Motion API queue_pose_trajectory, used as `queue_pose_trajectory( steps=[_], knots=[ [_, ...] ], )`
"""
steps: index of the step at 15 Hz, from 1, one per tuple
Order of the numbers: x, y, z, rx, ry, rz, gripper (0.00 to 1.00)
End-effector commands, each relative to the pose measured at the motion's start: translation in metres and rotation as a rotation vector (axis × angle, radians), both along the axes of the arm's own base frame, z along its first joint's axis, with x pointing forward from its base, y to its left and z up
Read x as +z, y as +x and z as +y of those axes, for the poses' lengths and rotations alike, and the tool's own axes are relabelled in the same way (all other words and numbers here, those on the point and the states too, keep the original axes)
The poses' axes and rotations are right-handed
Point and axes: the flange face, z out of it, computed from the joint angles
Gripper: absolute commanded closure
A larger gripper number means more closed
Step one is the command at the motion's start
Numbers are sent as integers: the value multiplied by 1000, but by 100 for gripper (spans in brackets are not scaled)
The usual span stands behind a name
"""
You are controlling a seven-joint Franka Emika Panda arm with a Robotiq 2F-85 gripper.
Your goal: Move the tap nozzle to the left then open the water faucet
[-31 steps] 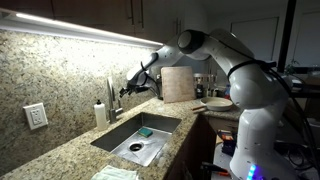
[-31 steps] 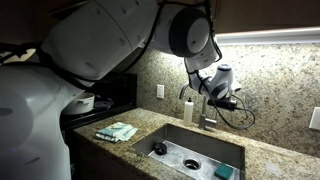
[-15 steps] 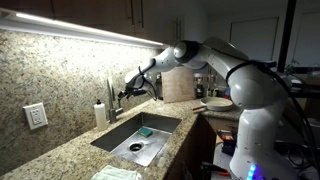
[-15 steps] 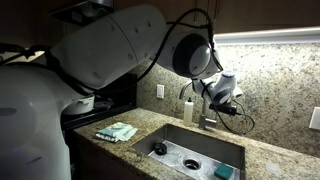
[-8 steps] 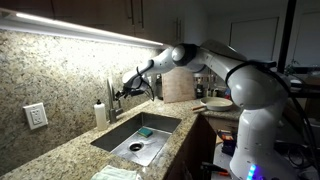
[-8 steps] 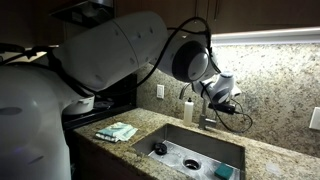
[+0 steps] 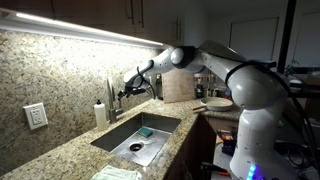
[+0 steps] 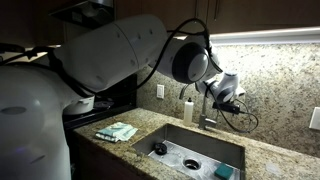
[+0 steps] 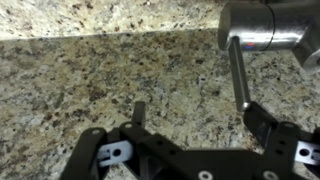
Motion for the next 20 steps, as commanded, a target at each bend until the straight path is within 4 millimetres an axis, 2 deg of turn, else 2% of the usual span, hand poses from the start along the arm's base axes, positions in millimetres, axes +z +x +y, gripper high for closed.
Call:
queue_pose_trajectory(
  steps=[1,4,5,9,10,12,14,15,20],
  knots=[
    [0,4,-8,0,3,18,0],
    [1,8,-4,6,18,-2,0],
    [7,10,3,22,42,-37,0],
    [44,22,51,129,127,-171,0],
    [48,21,56,133,134,-176,0],
    [42,18,48,116,156,-168,0],
    [46,18,48,101,167,-167,0],
    [42,16,40,72,151,-153,0],
    [50,11,14,-94,73,-151,0]
  ],
)
